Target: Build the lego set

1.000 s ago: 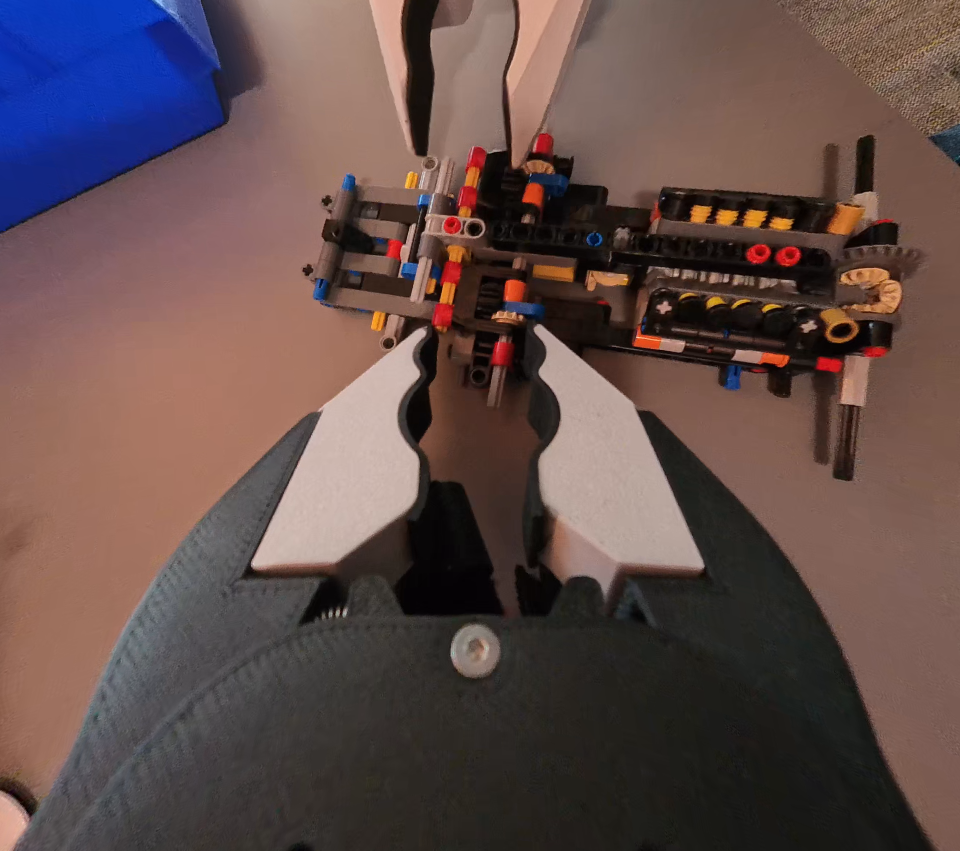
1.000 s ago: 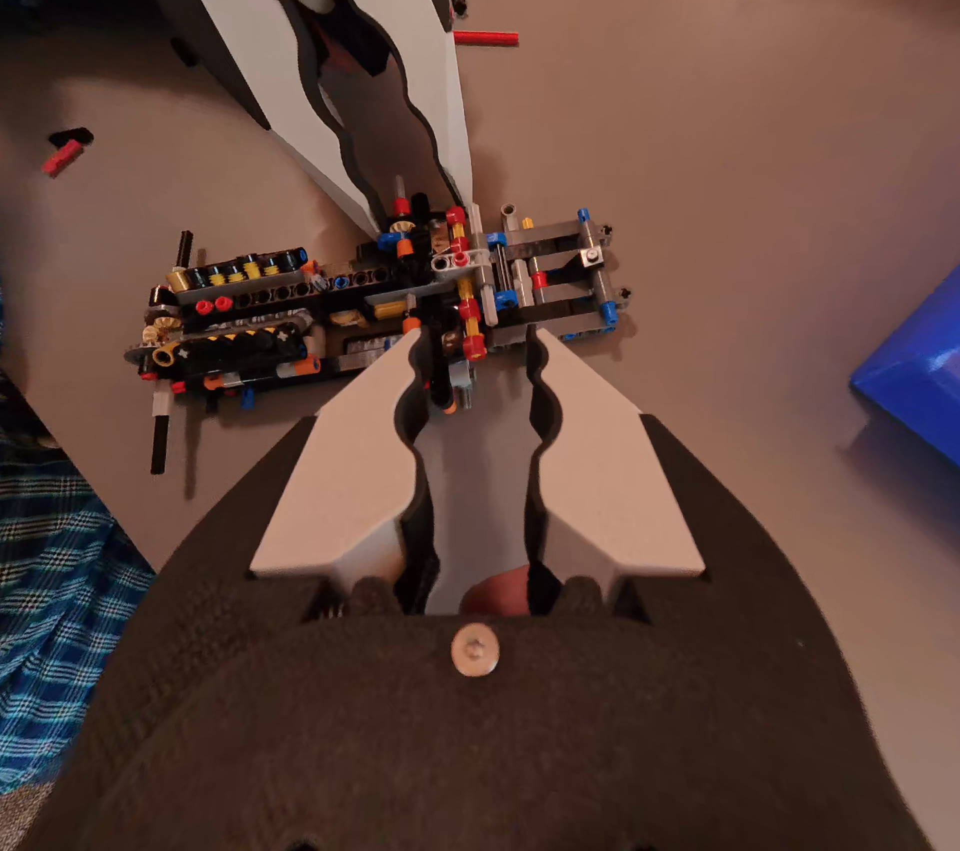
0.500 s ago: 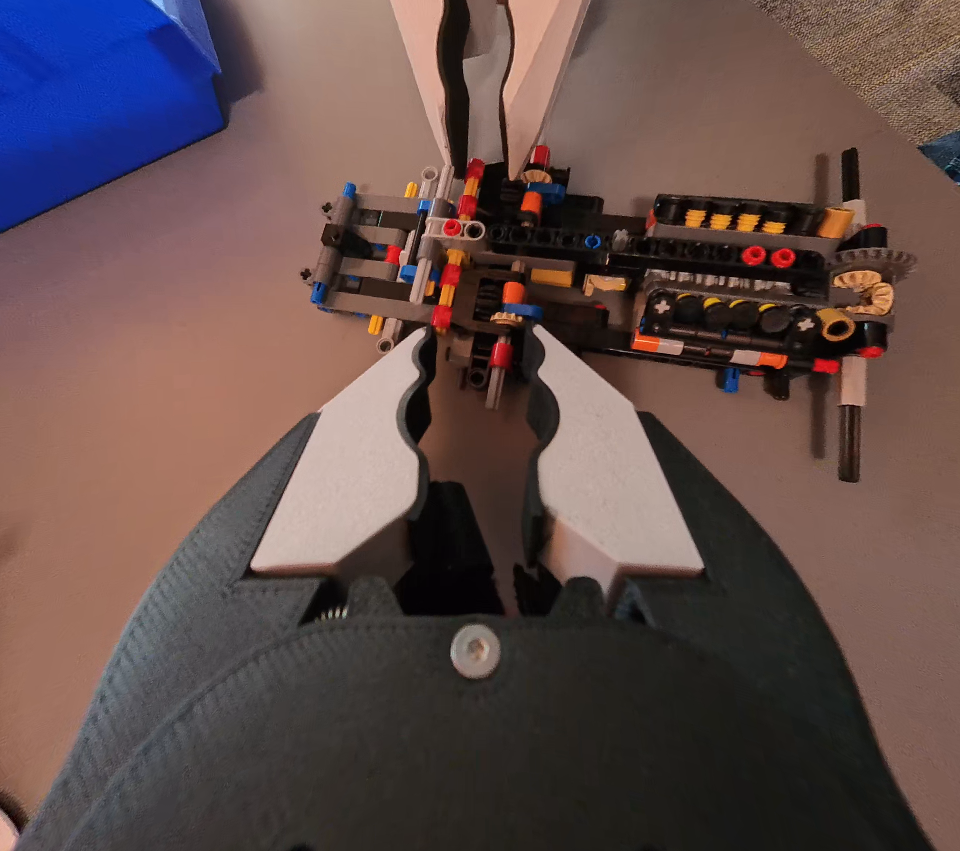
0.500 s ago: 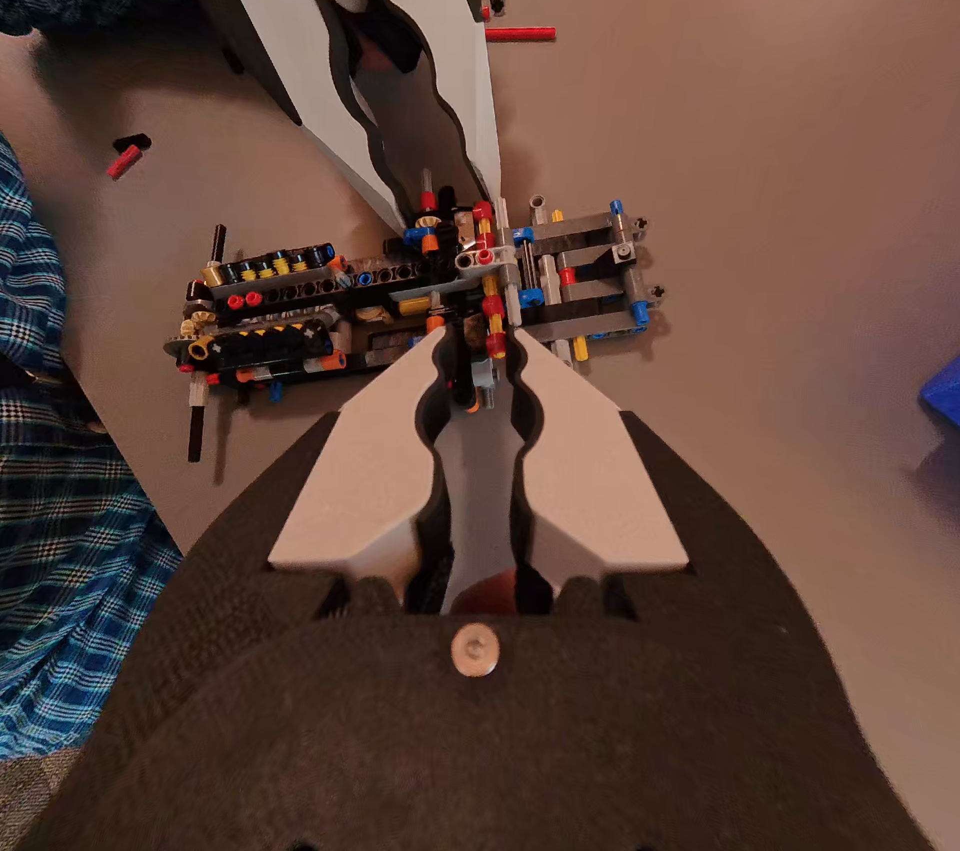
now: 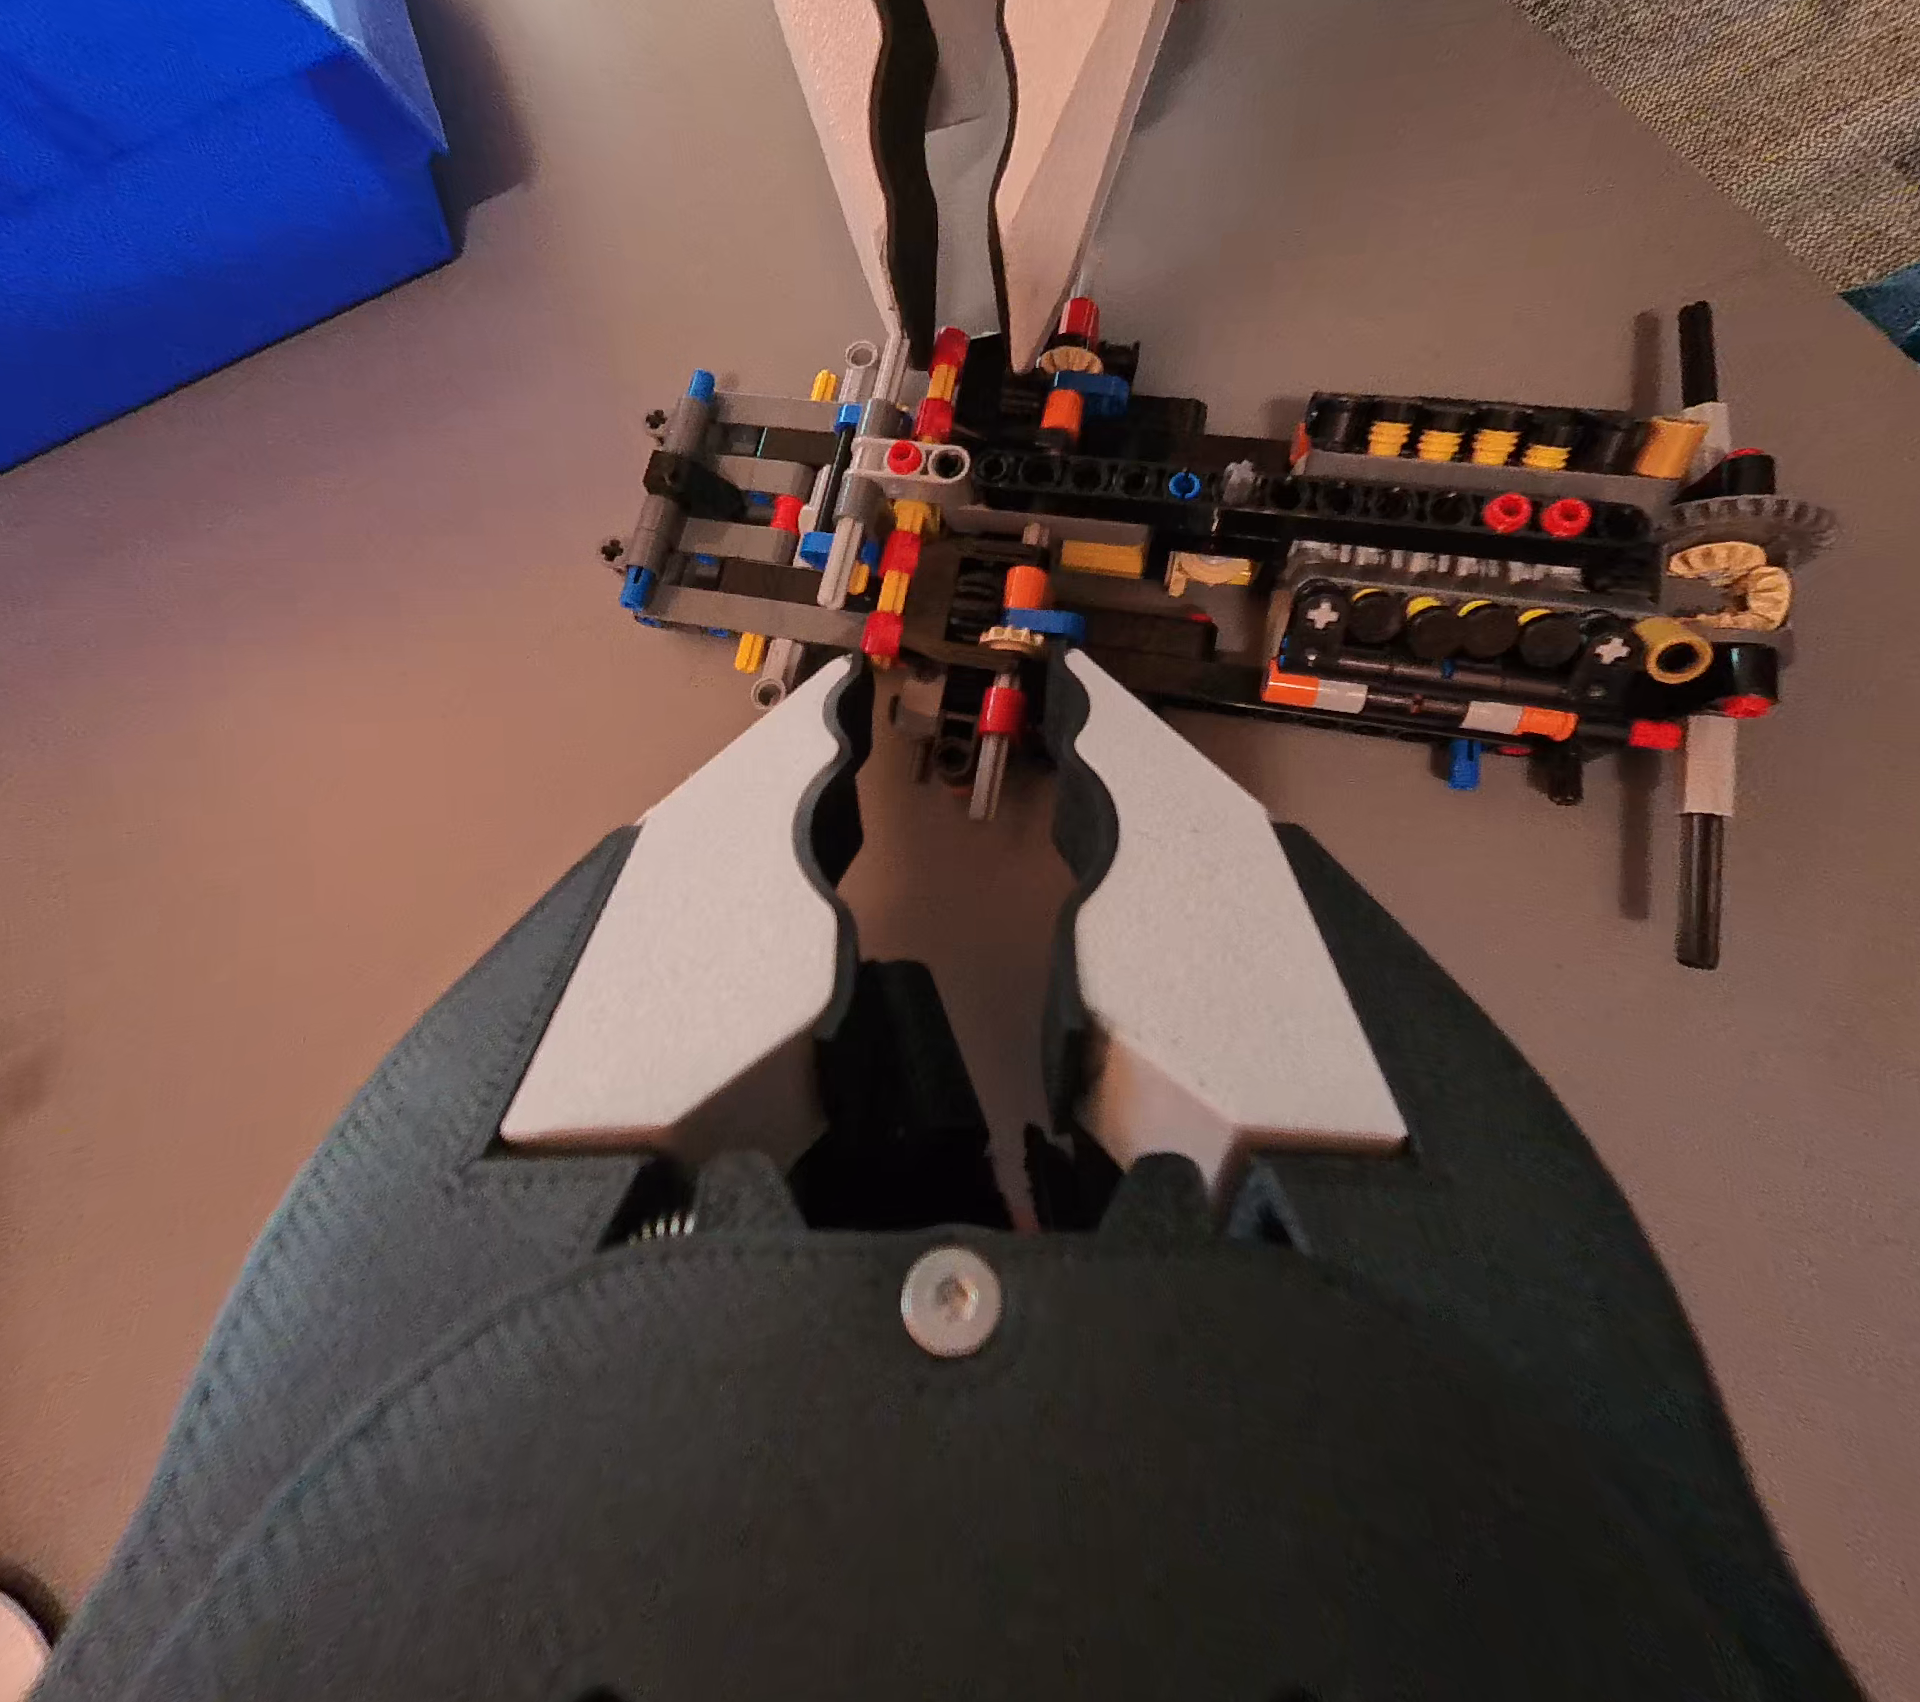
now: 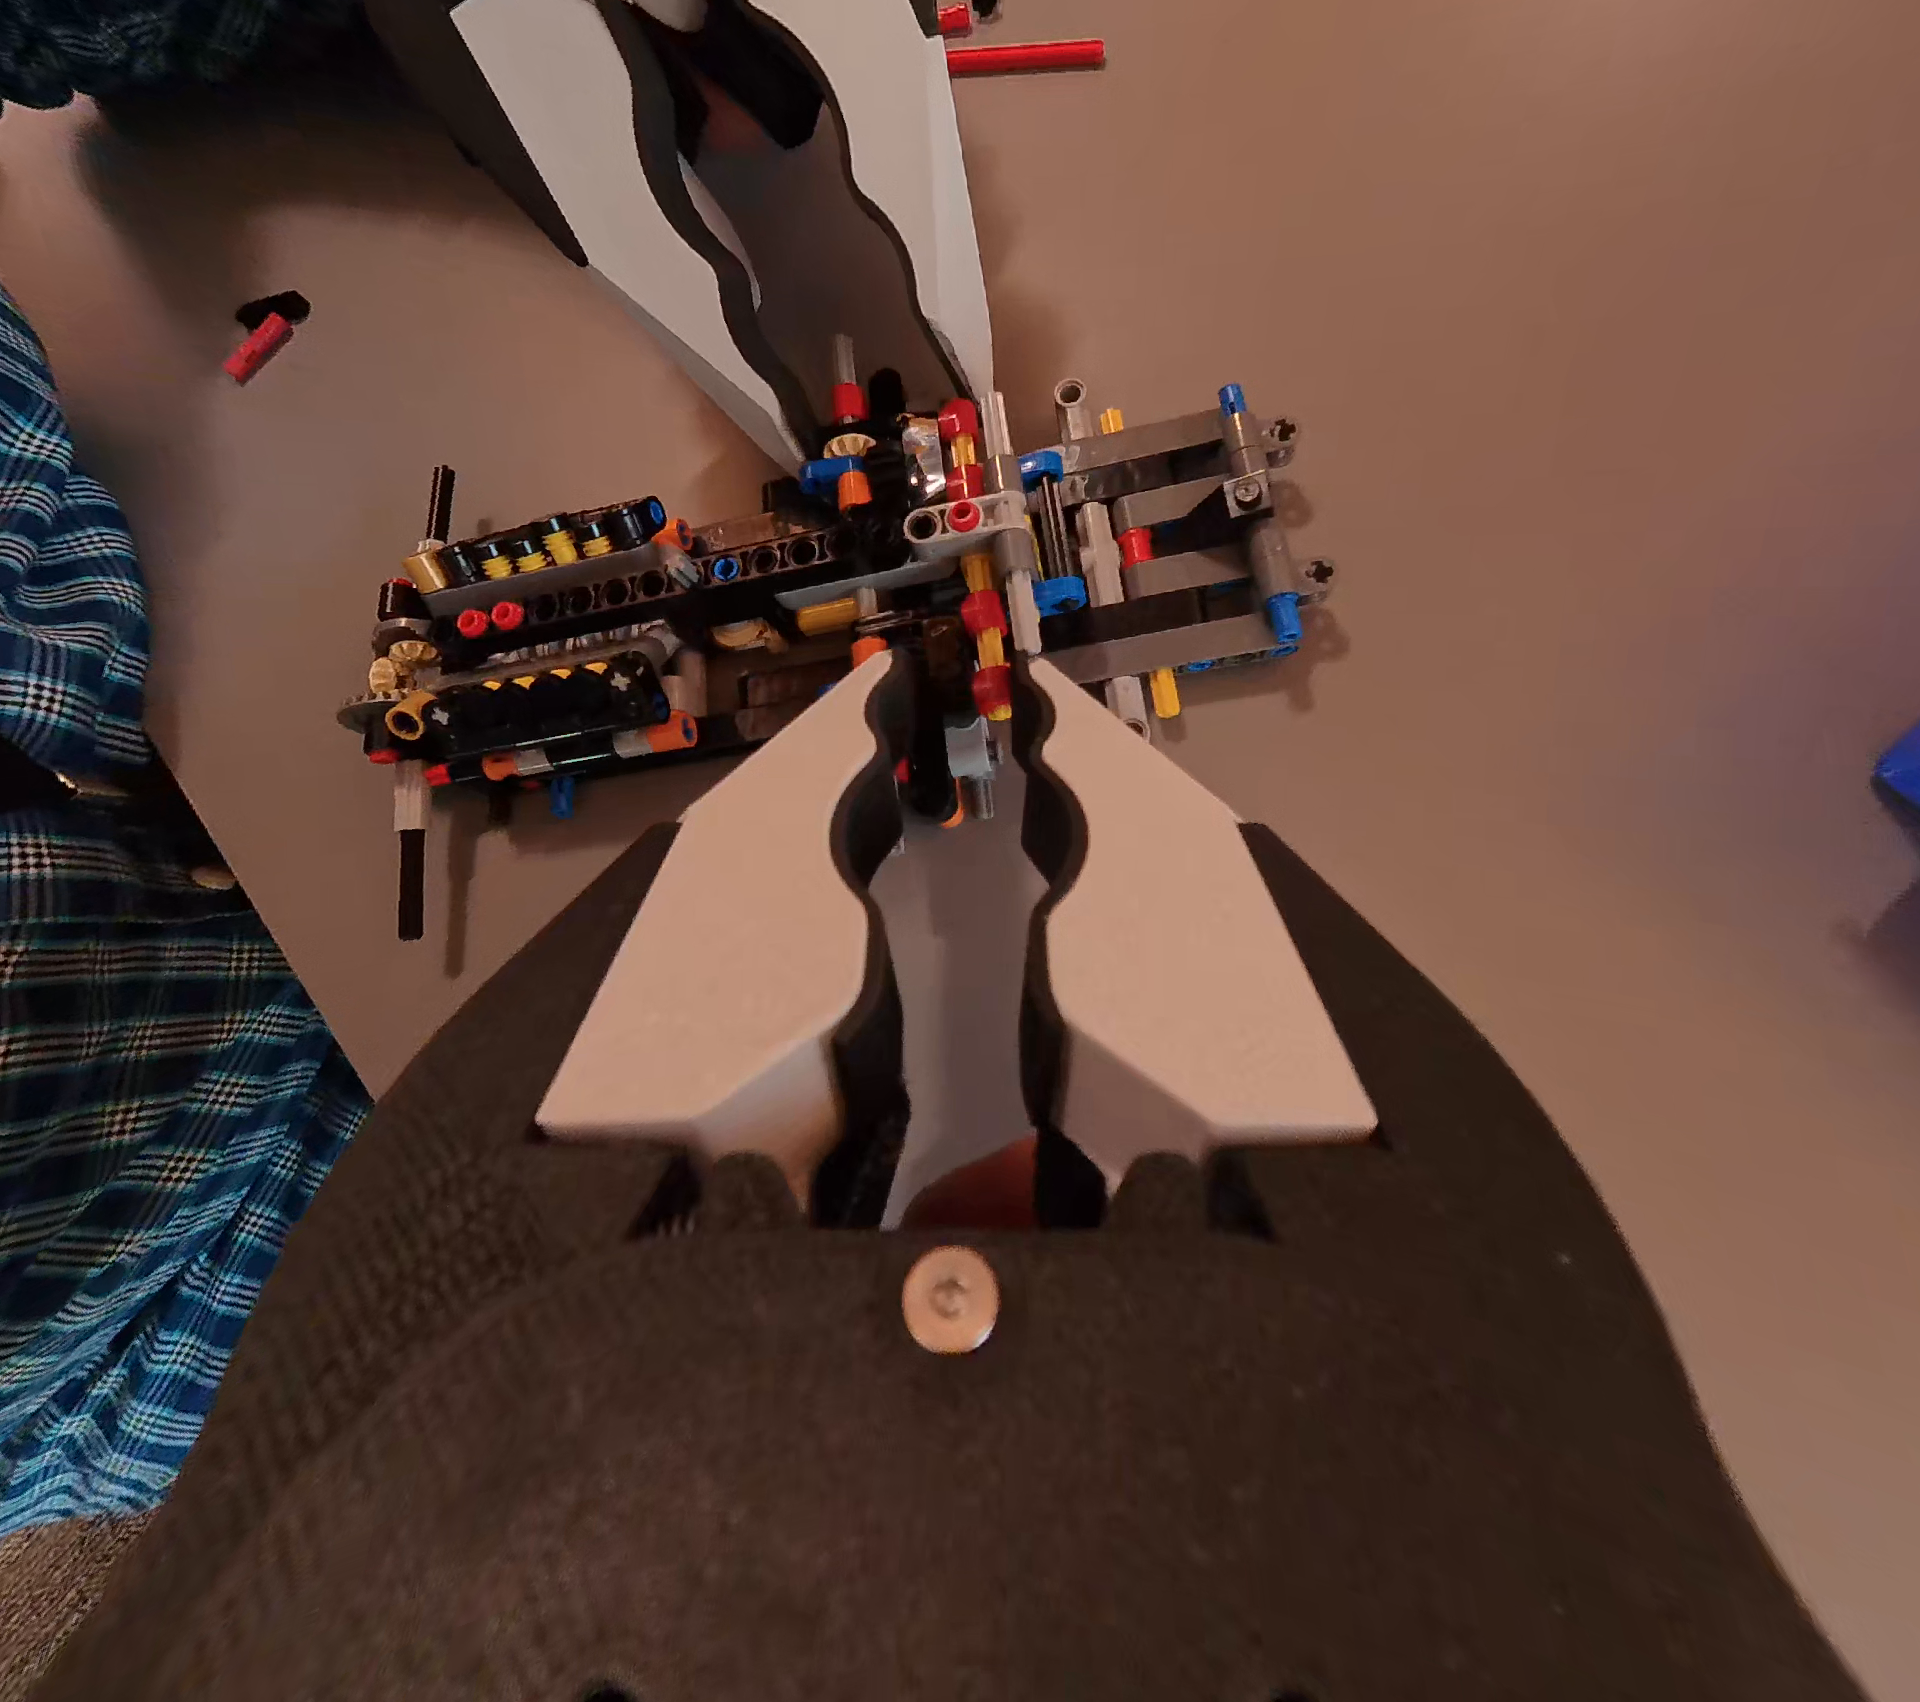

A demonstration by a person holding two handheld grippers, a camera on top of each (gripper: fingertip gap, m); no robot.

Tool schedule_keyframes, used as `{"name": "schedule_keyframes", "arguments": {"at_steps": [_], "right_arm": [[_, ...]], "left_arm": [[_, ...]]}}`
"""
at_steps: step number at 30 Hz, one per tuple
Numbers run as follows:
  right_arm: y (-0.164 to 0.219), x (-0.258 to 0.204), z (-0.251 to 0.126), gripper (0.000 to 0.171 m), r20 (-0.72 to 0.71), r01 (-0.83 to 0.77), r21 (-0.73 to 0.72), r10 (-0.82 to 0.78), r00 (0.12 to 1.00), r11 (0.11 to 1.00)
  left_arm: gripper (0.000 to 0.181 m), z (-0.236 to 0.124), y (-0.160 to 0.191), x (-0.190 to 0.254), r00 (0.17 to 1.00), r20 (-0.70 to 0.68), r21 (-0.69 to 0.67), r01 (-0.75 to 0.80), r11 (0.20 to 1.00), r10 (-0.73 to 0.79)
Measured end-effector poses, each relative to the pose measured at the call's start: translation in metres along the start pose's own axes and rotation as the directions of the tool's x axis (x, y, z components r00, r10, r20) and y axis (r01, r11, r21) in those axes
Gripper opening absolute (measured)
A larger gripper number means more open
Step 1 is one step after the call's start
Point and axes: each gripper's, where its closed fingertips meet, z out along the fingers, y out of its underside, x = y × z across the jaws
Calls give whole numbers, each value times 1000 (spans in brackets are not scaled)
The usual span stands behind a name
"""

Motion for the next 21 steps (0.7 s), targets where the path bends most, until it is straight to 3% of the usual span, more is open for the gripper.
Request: {"name": "schedule_keyframes", "arguments": {"at_steps": [21], "right_arm": [[-1, 1, 1, 16, -12, -14, 16, 15, 1000, 1000]], "left_arm": [[31, -2, 1, -1, 1000, 19, 2, -12, 1000, 12]]}}
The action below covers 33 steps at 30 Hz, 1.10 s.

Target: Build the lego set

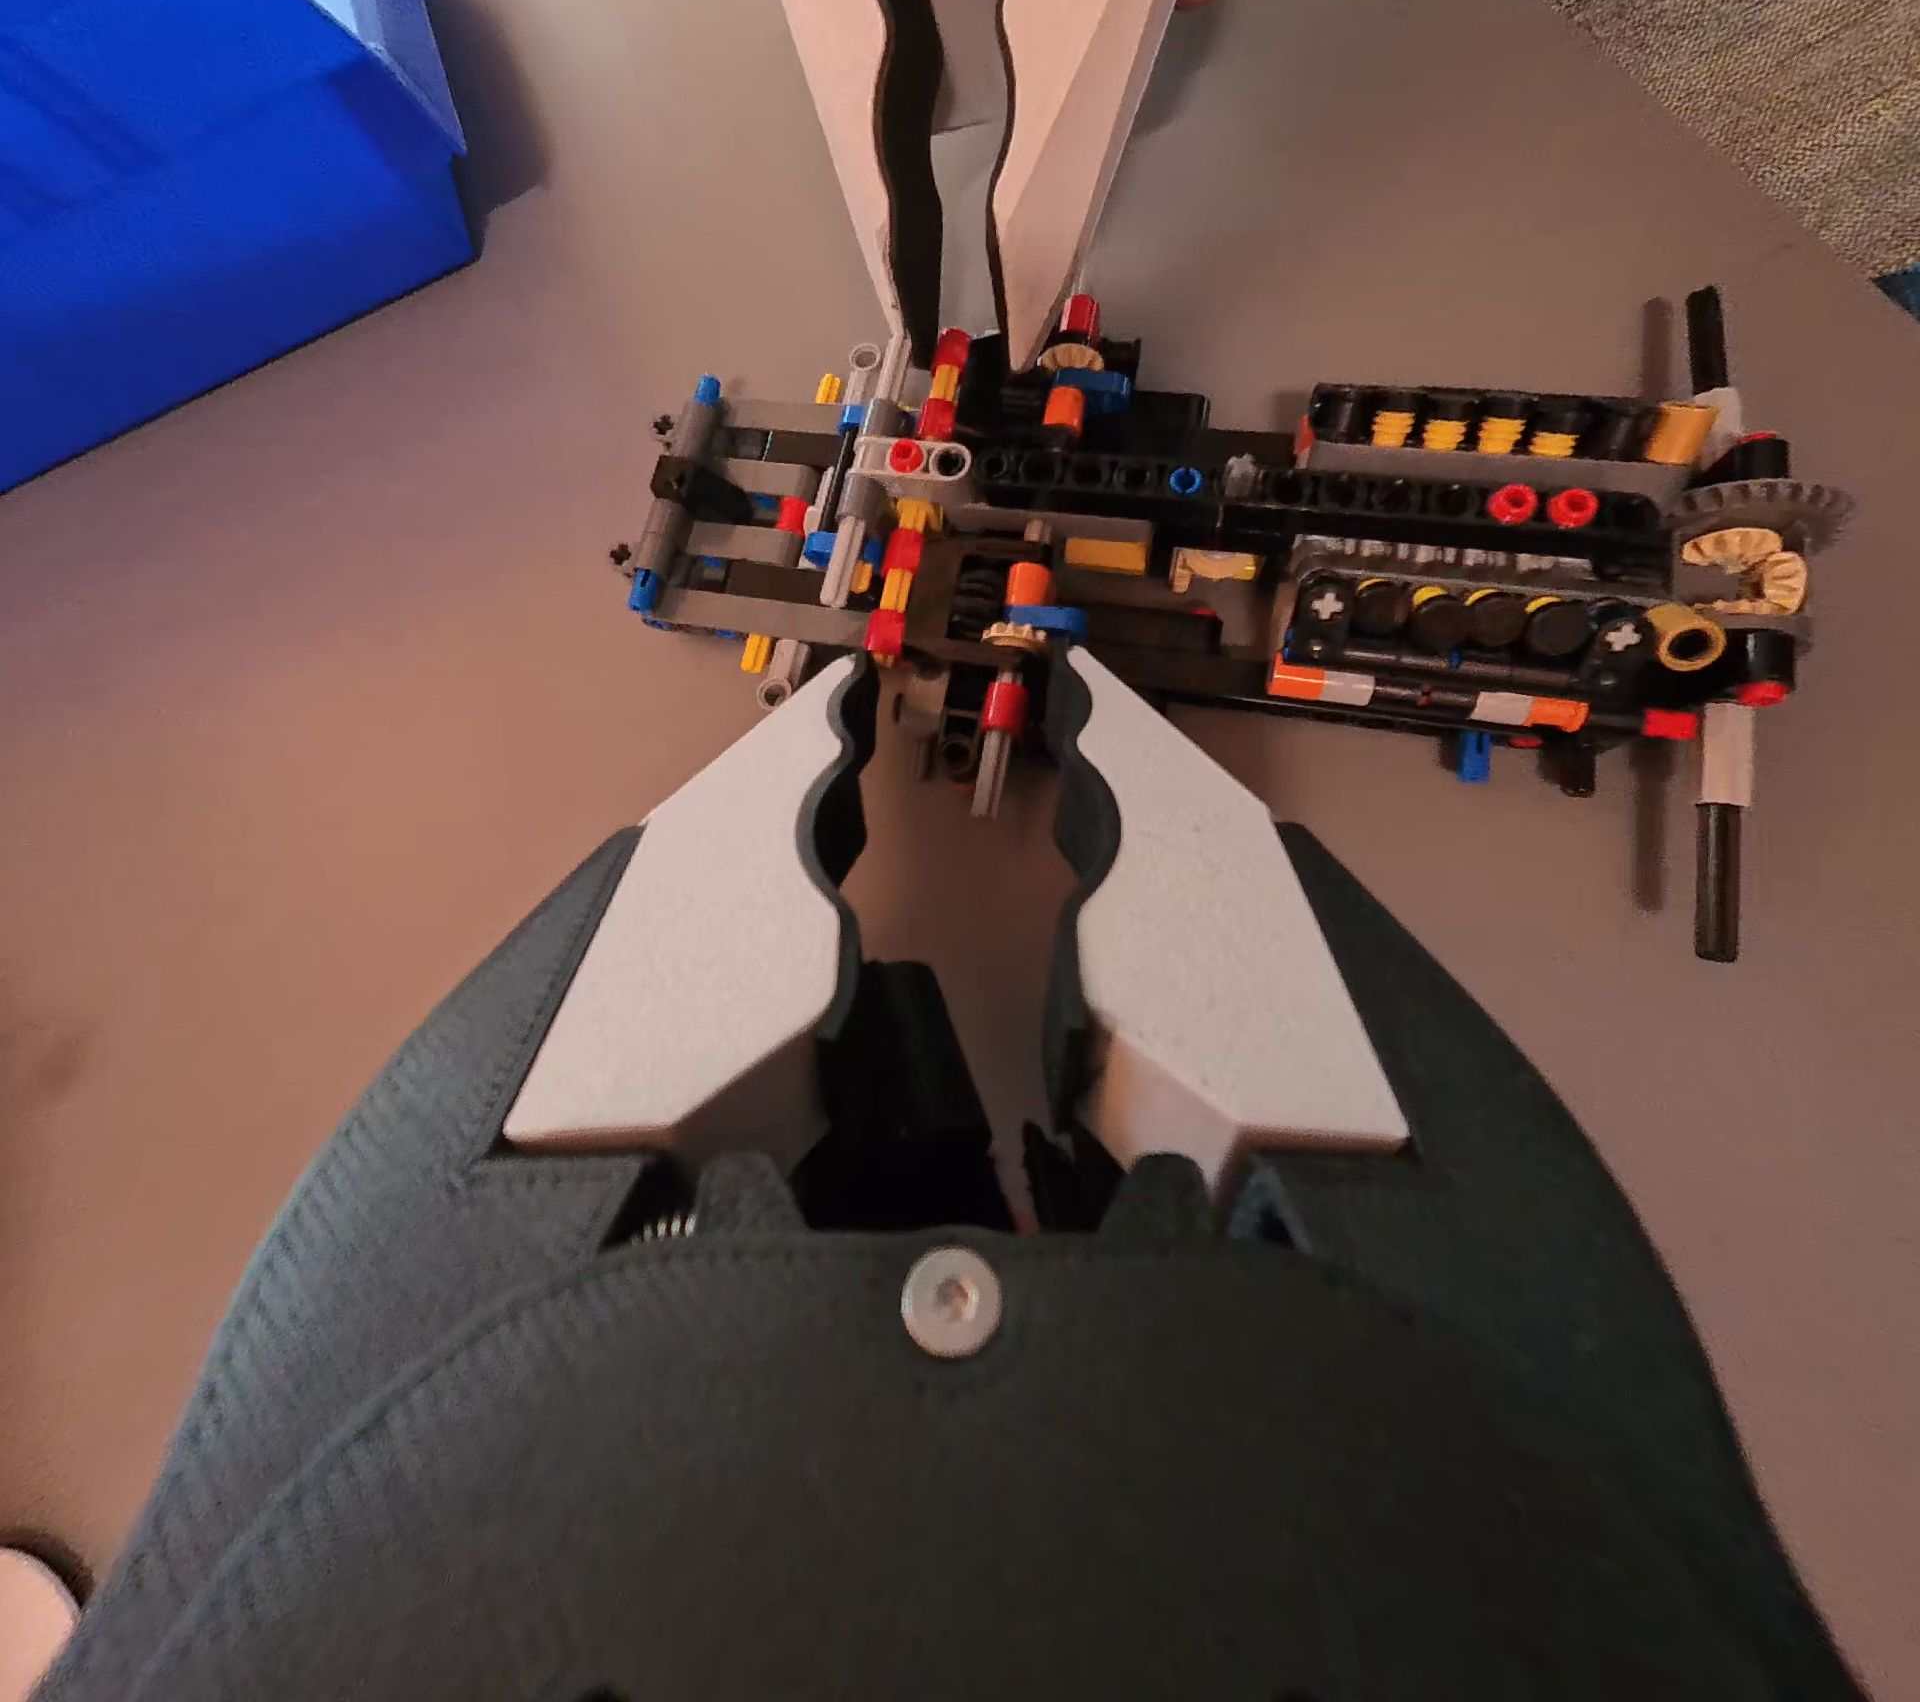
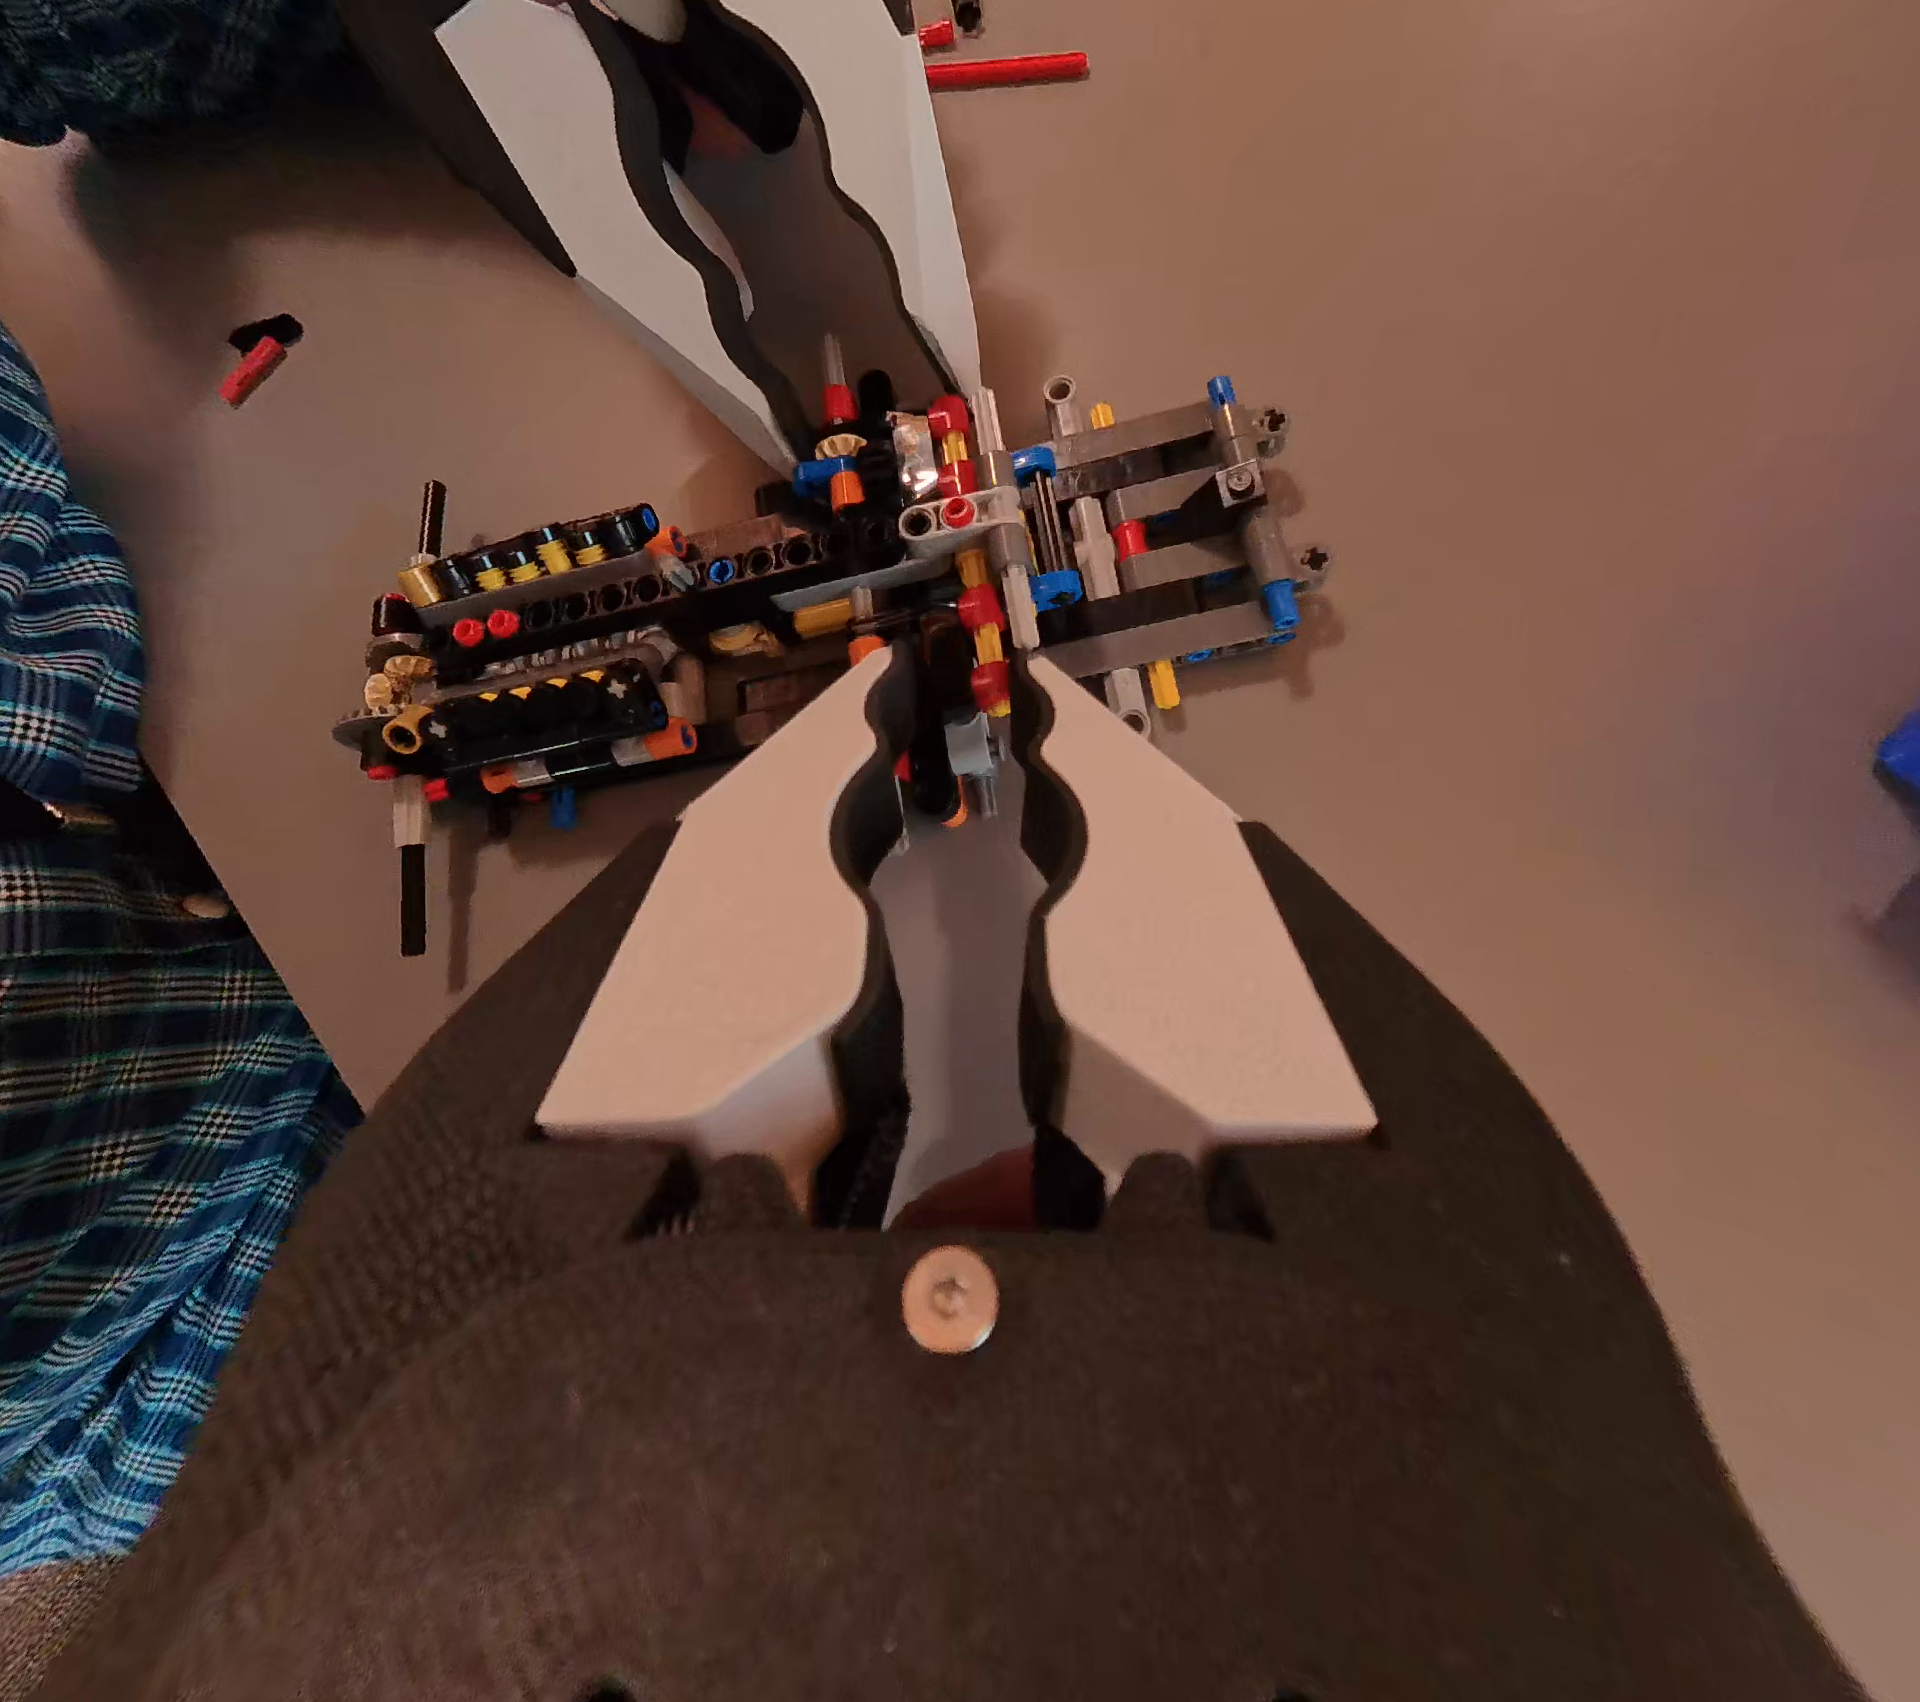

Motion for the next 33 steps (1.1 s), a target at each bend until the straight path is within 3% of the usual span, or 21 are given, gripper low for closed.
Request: {"name": "schedule_keyframes", "arguments": {"at_steps": [12, 33], "right_arm": [[-4, 3, 3, 28, -21, -95, -16, 94, 995, 995], [7, 0, -3, 22, -18, -100, -50, 99, 995, 994]], "left_arm": [[31, 1, 1, 1, 1000, 5, 1, -3, 1000, 3], [25, 3, -3, 4, 998, 31, 13, -55, 998, 54]]}}
